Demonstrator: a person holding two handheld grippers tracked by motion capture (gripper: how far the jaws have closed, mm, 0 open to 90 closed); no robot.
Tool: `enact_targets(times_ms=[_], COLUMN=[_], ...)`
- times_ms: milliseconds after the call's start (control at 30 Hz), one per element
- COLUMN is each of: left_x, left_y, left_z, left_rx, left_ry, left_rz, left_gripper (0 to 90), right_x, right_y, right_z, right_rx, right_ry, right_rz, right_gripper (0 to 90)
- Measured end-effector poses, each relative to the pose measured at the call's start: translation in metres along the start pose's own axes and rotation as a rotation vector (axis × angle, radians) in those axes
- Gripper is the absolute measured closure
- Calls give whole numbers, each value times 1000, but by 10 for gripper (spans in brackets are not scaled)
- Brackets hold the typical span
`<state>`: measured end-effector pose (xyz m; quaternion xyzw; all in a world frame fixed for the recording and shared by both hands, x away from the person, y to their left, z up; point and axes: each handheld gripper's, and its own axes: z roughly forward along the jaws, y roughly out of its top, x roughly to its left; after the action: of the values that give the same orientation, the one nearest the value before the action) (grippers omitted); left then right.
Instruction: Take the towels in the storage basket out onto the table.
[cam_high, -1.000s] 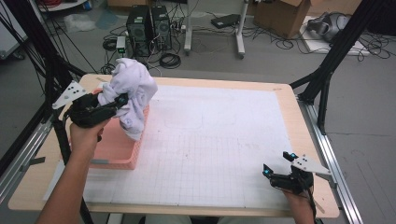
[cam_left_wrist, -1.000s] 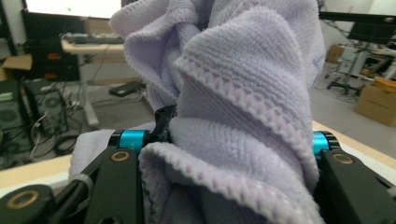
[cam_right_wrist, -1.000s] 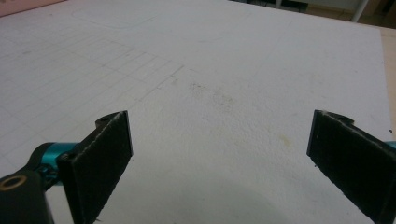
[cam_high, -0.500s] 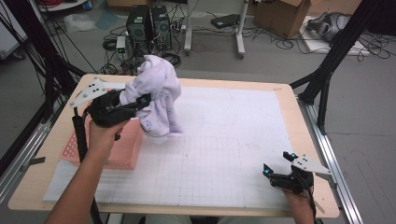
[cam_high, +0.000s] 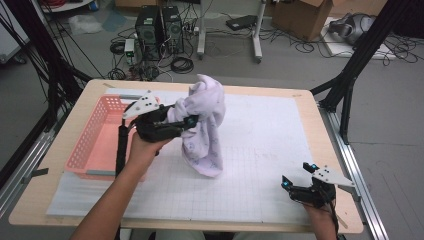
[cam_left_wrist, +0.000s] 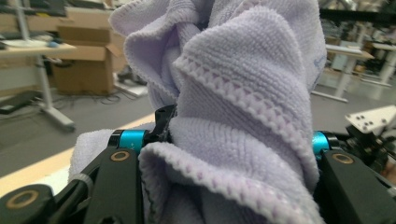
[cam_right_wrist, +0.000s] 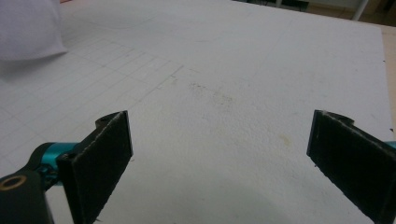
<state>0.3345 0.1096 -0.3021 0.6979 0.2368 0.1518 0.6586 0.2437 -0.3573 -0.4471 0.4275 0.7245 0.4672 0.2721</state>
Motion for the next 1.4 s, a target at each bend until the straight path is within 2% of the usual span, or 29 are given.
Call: enact_targets(times_ms=[67, 100, 233, 267, 400, 500, 533, 567, 600, 633, 667, 700, 767, 800, 833, 867, 900, 967, 1000, 1033, 1067, 1100, 1167, 1400], left_x=[-7, -7, -17, -22, -28, -28, -26, -19, -19, -15, -7, -7, 5, 5, 9, 17, 17, 21, 22, 25, 25, 26, 29, 23], left_y=[-7, -7, -18, -22, -28, -34, -37, -45, -45, -49, -58, -58, -72, -72, -76, -85, -85, -91, -93, -92, -92, -91, -88, -87], left_z=[17, 17, 38, 48, 61, 72, 76, 83, 83, 87, 94, 94, 102, 102, 104, 106, 106, 107, 105, 99, 99, 95, 86, 58], left_rx=[14, 14, 28, 36, 47, 67, 83, 136, 136, 162, 204, 204, 239, 239, 248, 289, 289, 340, 347, 337, 337, 312, 277, 213], left_ry=[-36, -36, -77, -101, -125, -137, -130, -102, -102, -91, -56, -56, -5, -5, 19, 74, 74, 139, 172, 221, 221, 240, 252, 229], left_rz=[-6, -6, -13, -13, -15, -33, -35, -37, -37, -43, -46, -46, -88, -88, -105, -123, -123, -122, -102, -84, -84, -96, -112, -120], left_gripper=[494, 494, 492, 491, 488, 481, 477, 471, 466, 465, 464, 464, 455, 444, 431, 413, 388, 360, 360, 346, 330, 328, 327, 317], right_x=[0, 0, 0, 0, 0, 0, 0, 0, 0, 0, 0, 0, 0, 0, 0, 0, 0, 0, 0, 0, -1, 0, 0, -1], right_y=[0, 0, 0, 0, 0, 0, 0, 0, 0, 0, 0, 0, 0, 0, 0, 0, 0, 0, 0, 0, 0, 0, 0, 0], right_z=[0, 0, 0, 0, 0, 0, 0, 0, 0, 0, 0, 0, 0, 0, 0, 0, 0, 0, 0, 0, 0, 0, 0, 1], right_rx=[0, -1, 0, 0, -1, 1, 1, 1, 1, -1, -1, 1, 2, 2, 1, 1, 2, 1, 1, 1, 2, 2, 3, 8], right_ry=[0, 0, 3, 3, 5, 5, 5, 4, 4, 5, 4, 4, 5, 5, 6, 7, 7, 7, 8, 9, 10, 10, 9, 7], right_rz=[1, 1, 1, 0, 5, 5, 5, 5, 5, 5, 1, 3, 2, 2, 8, 7, 7, 3, 3, 4, 4, 7, 5, 2], right_gripper=[52, 52, 52, 52, 52, 52, 52, 52, 52, 52, 52, 52, 52, 52, 52, 52, 52, 52, 52, 52, 52, 52, 52, 52])
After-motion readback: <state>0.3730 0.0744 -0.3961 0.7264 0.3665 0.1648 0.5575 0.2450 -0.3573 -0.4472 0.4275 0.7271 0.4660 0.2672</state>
